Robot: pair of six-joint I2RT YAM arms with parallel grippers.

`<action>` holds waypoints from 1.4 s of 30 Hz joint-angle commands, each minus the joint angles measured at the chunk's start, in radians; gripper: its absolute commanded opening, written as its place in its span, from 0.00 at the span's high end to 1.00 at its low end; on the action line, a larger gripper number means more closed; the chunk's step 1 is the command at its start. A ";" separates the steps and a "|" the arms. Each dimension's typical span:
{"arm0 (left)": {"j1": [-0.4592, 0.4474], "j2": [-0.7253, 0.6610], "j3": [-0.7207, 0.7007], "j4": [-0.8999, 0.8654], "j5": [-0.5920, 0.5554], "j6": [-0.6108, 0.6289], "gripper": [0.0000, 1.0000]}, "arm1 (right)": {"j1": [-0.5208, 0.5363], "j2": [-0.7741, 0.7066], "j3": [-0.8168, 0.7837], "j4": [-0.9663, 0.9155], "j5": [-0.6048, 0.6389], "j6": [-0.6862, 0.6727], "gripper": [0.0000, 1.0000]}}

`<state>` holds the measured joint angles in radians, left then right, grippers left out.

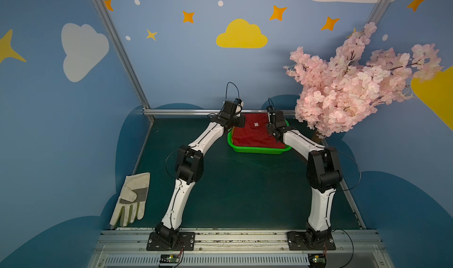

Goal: Put the folded t-shirts into the basket
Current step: Place the T-shirt in the bin.

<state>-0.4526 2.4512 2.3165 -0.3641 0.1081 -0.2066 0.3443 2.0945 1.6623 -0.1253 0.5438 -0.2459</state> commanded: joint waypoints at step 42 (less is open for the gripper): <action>0.106 -0.956 -1.211 0.266 -0.083 0.068 0.15 | 0.168 -0.059 0.032 -0.311 0.189 -0.036 0.33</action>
<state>-0.3599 1.5677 1.1782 -0.1711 -0.0044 -0.1104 0.4633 2.1368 1.7332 -0.4473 0.6807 -0.2779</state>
